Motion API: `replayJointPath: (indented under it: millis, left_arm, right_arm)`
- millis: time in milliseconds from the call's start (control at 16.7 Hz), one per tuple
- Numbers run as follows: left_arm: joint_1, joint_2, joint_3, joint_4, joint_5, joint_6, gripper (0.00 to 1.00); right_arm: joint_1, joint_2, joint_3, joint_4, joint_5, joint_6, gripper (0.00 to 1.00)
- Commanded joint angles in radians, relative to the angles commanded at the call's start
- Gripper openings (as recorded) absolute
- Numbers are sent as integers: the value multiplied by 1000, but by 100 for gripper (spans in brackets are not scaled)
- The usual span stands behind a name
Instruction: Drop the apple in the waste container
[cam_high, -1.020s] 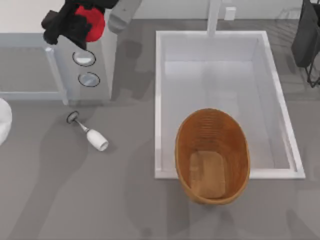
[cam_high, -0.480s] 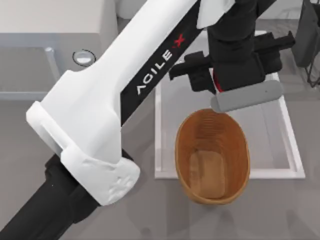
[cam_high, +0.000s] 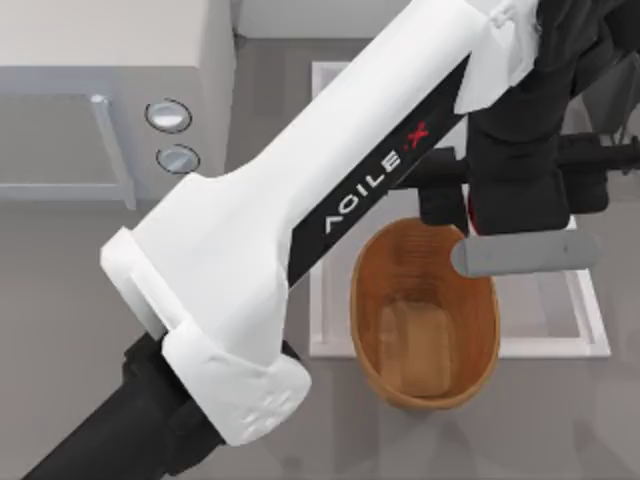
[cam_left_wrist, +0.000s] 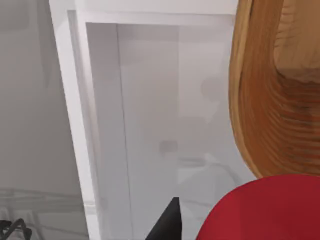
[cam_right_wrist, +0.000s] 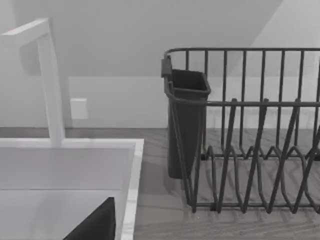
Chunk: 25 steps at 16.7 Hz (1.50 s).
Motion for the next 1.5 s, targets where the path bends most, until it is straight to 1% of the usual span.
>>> replayJointPath:
  millis: [60, 240, 420, 600, 840, 1140, 1320, 1500]
  left_arm:
    - [-9, 139, 303, 110, 18, 1, 0]
    - [-2, 130, 270, 119, 12, -4, 0]
    - [18, 97, 157, 152, -6, -22, 0]
    - [38, 43, -1, 202, -17, -44, 0]
    - [50, -58, -249, 300, 0, -55, 0]
    - [35, -181, -520, 431, 25, -25, 0]
    - [18, -210, -635, 464, 11, 0, 0]
    - [11, -213, -683, 467, -3, 9, 0]
  right_arm:
    - [0, 0, 0, 0, 0, 0, 100]
    - [0, 0, 0, 0, 0, 0, 100]
    - [0, 0, 0, 0, 0, 0, 100]
    - [0, 0, 0, 0, 0, 0, 100]
    - [0, 0, 0, 0, 0, 0, 100]
    - [0, 0, 0, 0, 0, 0, 100]
    - [0, 0, 0, 0, 0, 0, 100]
    - [0, 0, 0, 0, 0, 0, 100]
